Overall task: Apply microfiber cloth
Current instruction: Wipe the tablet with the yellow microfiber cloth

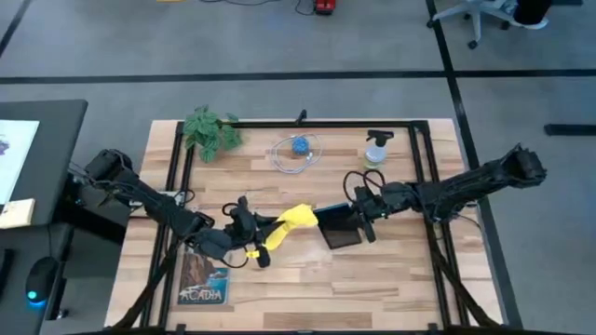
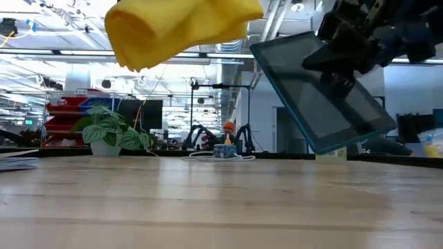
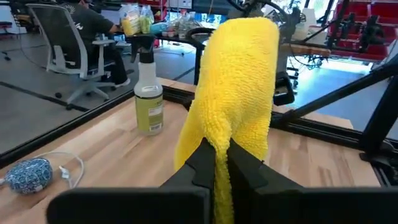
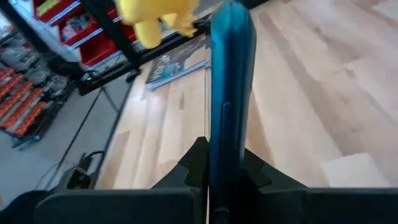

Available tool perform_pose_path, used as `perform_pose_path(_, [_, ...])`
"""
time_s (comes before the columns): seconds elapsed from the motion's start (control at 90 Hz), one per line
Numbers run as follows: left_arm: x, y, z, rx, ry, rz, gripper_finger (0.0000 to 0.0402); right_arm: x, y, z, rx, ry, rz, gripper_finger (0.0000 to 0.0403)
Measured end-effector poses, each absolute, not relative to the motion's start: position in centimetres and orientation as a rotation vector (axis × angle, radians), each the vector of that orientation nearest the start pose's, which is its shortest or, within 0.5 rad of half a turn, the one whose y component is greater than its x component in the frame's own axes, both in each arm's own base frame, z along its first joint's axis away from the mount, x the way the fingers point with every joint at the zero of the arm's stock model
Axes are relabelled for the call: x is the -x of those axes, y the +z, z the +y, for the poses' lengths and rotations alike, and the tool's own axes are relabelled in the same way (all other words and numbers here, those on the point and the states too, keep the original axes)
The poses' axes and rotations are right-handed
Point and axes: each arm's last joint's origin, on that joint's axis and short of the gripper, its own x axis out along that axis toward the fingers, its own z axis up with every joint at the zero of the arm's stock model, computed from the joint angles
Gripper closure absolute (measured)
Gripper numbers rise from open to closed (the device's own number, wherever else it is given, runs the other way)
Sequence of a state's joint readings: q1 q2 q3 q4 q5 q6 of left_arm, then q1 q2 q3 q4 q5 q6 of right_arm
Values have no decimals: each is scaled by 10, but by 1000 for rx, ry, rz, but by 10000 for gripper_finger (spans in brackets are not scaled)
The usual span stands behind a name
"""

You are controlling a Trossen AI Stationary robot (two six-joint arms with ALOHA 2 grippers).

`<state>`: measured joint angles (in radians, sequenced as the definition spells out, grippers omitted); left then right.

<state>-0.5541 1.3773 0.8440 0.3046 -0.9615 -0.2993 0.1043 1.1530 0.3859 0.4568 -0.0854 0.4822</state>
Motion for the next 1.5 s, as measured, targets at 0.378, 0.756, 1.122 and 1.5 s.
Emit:
perform_pose_path(0.378, [-286,255,-136,78,337,95,402,-222,191,22,-484,141,332,383])
perform_pose_path(0.756, [-385,239,-152,-376,703,175,402,-223,194,23,-507,150,299,383])
perform_pose_path(1.122, [-414,229,-154,-288,547,349,402,-215,215,18,-472,188,176,383])
perform_pose_path(1.5, [-416,239,-151,-263,668,259,402,-199,232,15,-468,184,128,382])
